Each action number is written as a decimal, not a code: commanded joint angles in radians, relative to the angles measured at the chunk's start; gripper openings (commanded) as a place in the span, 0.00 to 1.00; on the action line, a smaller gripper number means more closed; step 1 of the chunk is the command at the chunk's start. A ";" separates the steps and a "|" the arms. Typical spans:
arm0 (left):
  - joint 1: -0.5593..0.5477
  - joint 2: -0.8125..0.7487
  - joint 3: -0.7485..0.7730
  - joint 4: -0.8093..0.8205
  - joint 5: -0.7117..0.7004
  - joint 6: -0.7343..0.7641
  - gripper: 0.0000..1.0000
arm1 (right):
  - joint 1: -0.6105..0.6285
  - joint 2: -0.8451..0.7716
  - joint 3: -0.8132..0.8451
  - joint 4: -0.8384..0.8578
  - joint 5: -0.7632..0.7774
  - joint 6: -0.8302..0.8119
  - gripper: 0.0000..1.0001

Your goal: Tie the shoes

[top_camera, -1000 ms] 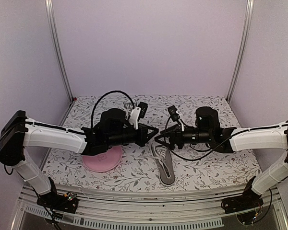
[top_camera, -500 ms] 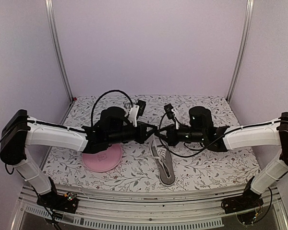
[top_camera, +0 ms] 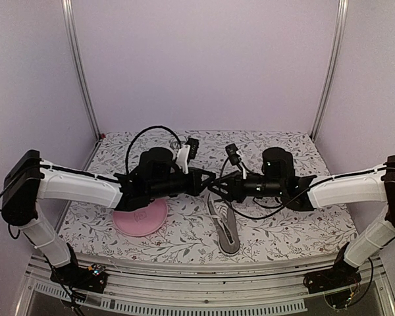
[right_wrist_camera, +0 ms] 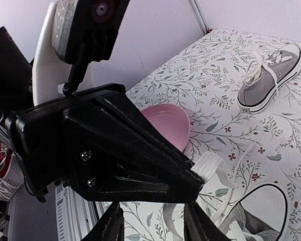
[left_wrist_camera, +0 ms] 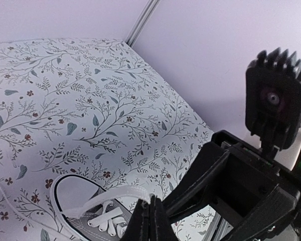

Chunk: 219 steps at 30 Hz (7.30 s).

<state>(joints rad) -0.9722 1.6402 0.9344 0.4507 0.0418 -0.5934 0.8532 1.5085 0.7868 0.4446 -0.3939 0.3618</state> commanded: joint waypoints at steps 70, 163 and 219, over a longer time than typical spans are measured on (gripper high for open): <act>0.043 0.421 -0.181 0.434 0.074 -0.880 0.57 | -0.042 -0.235 -0.189 -0.176 0.471 0.276 0.02; 0.068 0.363 0.182 0.079 0.628 0.137 0.16 | -0.078 -0.080 0.001 -0.091 0.182 0.202 0.02; 0.095 0.268 0.037 0.200 0.589 0.006 0.00 | -0.040 0.247 -0.271 0.612 0.119 -0.240 0.45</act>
<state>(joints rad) -0.8722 1.9347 0.9749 0.6147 0.6128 -0.5789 0.7898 1.7248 0.4786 0.9833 -0.3256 0.1757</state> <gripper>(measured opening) 0.005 0.436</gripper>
